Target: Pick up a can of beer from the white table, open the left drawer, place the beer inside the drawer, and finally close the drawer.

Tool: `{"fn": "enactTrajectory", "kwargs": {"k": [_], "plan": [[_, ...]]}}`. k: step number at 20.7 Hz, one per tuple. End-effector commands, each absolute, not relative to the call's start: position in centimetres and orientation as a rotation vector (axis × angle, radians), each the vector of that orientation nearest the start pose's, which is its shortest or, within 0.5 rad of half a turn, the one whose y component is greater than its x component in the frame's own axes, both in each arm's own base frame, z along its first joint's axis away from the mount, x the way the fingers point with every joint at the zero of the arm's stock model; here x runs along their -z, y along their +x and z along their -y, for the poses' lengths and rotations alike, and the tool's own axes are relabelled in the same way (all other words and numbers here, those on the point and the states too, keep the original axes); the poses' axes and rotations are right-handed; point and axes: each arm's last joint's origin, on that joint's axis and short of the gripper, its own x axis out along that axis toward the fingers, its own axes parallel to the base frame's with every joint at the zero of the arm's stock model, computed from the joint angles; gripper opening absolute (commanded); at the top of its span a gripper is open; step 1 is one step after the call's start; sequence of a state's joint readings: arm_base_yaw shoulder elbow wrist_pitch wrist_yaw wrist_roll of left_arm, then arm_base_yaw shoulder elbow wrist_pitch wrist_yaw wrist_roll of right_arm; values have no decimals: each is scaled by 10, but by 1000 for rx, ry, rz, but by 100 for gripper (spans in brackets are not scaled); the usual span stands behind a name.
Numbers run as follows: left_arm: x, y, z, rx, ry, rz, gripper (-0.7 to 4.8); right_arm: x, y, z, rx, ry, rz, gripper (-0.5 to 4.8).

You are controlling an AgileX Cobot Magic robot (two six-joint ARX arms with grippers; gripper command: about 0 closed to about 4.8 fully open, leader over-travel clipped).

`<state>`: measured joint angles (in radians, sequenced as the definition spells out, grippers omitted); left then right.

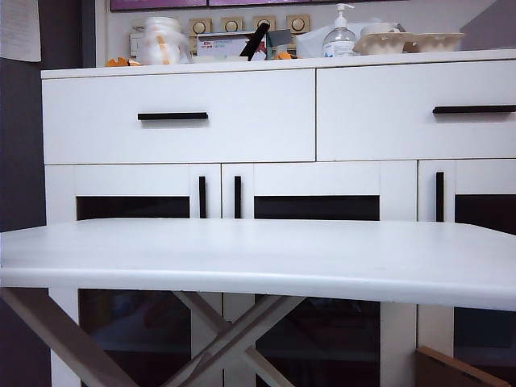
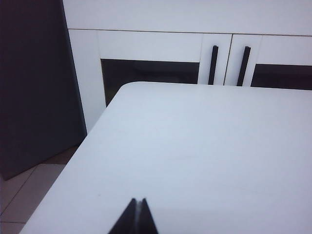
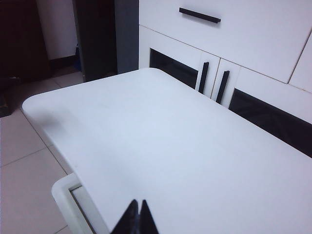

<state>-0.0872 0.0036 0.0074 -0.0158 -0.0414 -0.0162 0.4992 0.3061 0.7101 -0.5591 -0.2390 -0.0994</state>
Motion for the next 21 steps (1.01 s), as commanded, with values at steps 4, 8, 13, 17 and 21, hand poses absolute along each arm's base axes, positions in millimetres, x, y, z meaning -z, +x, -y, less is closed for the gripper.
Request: {"fn": "enactTrajectory", "kwargs": {"k": [4,8,13,17,21], "plan": [[-166,97,7,48,-15,0,-1,-296,78,-29,-436,-102,-11,-1],[-166,97,7,48,-15,0,-1,-267,92,-13,-237,-101,51,0],[-166,97,7,48,-15,0,-1,-229,90,-8,-120,-2,94,0],[-166,97,7,48,-15,0,-1,-202,88,-8,-106,46,96,-1],[-166,97,7,46,-15,-1,-1,-183,93,-7,-24,64,37,-1]]}}
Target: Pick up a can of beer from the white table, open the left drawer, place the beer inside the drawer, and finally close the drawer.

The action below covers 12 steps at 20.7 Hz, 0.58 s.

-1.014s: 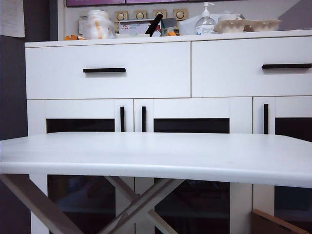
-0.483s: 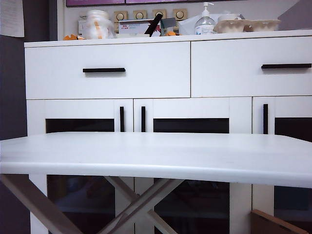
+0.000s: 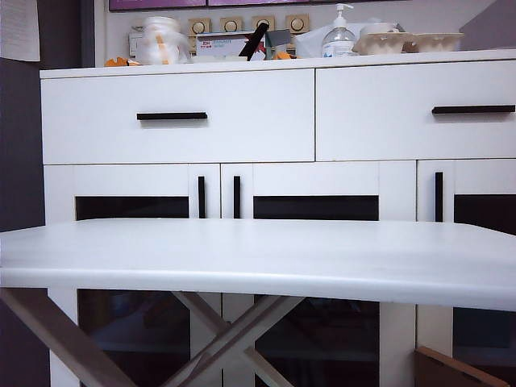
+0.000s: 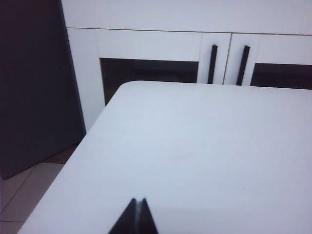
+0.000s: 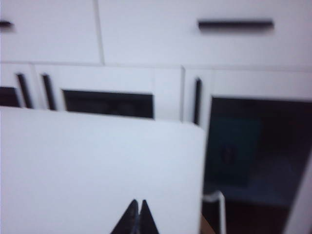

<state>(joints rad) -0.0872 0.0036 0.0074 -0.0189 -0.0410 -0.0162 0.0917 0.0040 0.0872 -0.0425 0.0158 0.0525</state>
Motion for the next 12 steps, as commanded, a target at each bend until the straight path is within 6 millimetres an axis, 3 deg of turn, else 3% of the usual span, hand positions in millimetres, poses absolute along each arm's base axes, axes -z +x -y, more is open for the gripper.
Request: {"fn": "enactTrajectory", "kwargs": {"k": [1,4,12], "plan": [[-166,97,7,46,-15,-2,-1,-177,95,-6,-13,63,25,0],[-166,97,7,46,-15,-2,-1,-168,97,-7,-25,62,34,-1],[-166,97,7,46,-15,-1,-1,-168,98,0,30,60,37,-1]]}}
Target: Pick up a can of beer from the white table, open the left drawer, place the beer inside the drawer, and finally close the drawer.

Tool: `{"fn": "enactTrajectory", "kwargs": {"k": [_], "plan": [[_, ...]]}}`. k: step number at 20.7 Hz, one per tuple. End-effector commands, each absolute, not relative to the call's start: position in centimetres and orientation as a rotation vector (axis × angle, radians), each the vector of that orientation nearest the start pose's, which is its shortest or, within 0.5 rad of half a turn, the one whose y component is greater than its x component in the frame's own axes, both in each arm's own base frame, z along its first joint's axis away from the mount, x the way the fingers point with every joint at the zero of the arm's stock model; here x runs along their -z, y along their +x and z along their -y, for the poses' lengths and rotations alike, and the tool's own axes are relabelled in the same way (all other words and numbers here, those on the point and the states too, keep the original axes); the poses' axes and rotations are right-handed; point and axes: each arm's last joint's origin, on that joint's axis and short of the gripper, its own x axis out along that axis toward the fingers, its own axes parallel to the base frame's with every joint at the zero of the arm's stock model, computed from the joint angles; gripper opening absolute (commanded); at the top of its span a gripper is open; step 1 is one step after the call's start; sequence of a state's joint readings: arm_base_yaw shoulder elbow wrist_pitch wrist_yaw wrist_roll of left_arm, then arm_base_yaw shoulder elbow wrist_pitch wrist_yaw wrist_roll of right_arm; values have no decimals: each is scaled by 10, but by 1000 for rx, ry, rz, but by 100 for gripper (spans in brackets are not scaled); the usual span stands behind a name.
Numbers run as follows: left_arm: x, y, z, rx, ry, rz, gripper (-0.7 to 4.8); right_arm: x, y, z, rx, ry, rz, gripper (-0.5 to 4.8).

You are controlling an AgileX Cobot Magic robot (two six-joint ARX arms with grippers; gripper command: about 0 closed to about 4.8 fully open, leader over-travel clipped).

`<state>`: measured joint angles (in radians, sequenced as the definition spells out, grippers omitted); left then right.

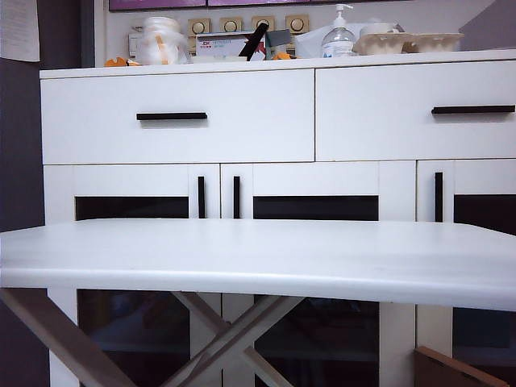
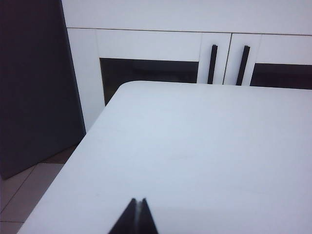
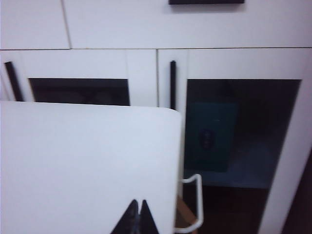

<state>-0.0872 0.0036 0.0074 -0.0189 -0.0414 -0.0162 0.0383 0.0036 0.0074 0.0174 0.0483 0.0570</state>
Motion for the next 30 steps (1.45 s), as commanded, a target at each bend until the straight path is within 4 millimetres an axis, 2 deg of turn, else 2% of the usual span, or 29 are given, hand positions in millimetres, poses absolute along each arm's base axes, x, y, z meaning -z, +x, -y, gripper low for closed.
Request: {"fn": "enactTrajectory", "kwargs": {"k": [1,9,30], "plan": [[-166,97,7,46,-15,-1,-1,-168,98,0,36,60,37,-1],[-166,97,7,46,-15,-1,-1,-168,98,-2,-50,59,35,-1],[-166,97,7,46,-15,-1,-1,-168,97,-2,-53,59,30,-1]]}}
